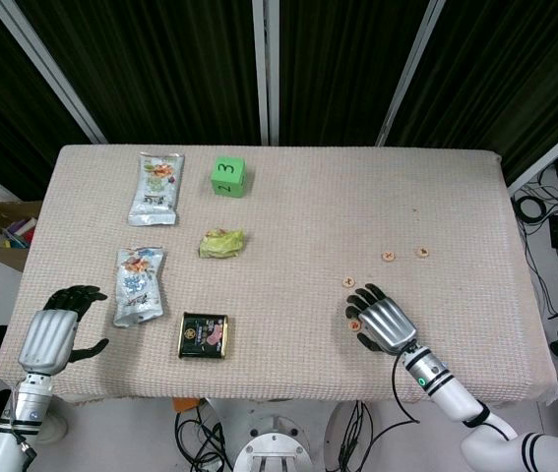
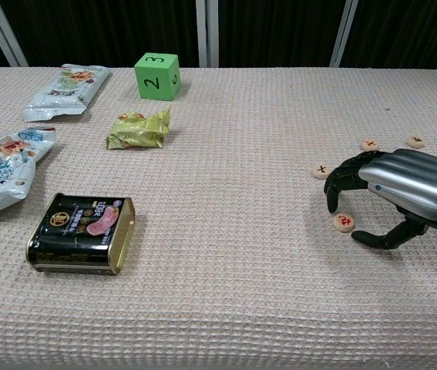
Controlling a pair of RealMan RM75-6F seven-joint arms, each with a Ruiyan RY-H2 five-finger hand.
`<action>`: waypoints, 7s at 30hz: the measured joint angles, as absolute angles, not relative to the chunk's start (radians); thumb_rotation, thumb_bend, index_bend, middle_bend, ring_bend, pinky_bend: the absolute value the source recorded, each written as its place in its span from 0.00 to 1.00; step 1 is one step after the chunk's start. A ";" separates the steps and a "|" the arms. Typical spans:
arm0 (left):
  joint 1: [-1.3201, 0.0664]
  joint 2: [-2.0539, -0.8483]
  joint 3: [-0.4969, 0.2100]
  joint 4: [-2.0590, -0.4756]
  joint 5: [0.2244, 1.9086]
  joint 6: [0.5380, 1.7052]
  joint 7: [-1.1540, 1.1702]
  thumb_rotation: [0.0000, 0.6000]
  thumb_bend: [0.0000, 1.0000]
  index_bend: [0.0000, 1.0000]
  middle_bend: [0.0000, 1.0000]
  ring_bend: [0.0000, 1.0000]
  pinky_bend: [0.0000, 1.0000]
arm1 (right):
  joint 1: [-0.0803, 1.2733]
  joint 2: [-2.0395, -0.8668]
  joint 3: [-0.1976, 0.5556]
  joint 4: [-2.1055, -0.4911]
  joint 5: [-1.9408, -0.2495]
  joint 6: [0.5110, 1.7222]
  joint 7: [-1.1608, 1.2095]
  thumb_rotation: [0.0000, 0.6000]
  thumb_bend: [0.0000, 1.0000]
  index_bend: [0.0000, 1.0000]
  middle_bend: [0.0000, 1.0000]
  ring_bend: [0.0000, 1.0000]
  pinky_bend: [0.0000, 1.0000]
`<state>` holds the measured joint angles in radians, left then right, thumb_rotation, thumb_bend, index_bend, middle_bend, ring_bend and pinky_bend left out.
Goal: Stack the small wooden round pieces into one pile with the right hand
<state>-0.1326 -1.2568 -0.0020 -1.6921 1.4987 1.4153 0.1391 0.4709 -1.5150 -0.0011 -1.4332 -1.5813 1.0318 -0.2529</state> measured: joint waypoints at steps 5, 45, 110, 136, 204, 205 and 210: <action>-0.133 -1.259 -0.002 -1.689 1.500 1.416 0.135 1.00 0.15 0.30 0.21 0.16 0.19 | 0.477 -1.521 -0.003 -1.426 -1.574 1.031 -0.251 1.00 0.31 0.42 0.27 0.14 0.17; -0.111 -1.269 0.003 -1.644 1.501 1.432 0.073 1.00 0.15 0.30 0.21 0.16 0.19 | 0.637 -1.582 0.135 -1.290 -1.352 0.913 -0.326 1.00 0.36 0.51 0.28 0.13 0.07; -0.103 -1.272 -0.001 -1.636 1.489 1.427 0.061 1.00 0.15 0.30 0.21 0.16 0.19 | 0.670 -1.565 0.148 -1.109 -1.193 0.849 -0.284 1.00 0.29 0.40 0.27 0.13 0.07; -0.097 -1.274 0.000 -1.631 1.484 1.428 0.056 1.00 0.15 0.30 0.21 0.16 0.19 | 0.688 -1.540 0.161 -1.146 -1.245 0.893 -0.221 1.00 0.35 0.51 0.31 0.14 0.07; -0.092 -1.287 0.004 -1.597 1.482 1.417 0.024 1.00 0.15 0.30 0.21 0.16 0.19 | 0.660 -1.422 0.110 -1.347 -1.217 0.948 -0.338 1.00 0.29 0.39 0.27 0.12 0.07; -0.093 -1.288 0.003 -1.599 1.483 1.417 0.025 1.00 0.15 0.30 0.21 0.16 0.19 | 0.653 -1.417 0.113 -1.332 -1.193 0.944 -0.334 1.00 0.29 0.39 0.27 0.12 0.07; -0.094 -1.288 0.003 -1.606 1.484 1.416 0.035 1.00 0.15 0.30 0.21 0.16 0.19 | 0.635 -1.421 0.120 -1.228 -1.102 0.900 -0.316 1.00 0.29 0.39 0.27 0.12 0.07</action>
<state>-0.0945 -1.2881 0.0031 -1.6057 1.4839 1.4157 0.0349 0.6349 -1.4206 0.1201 -1.2279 -1.1023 0.9000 -0.3163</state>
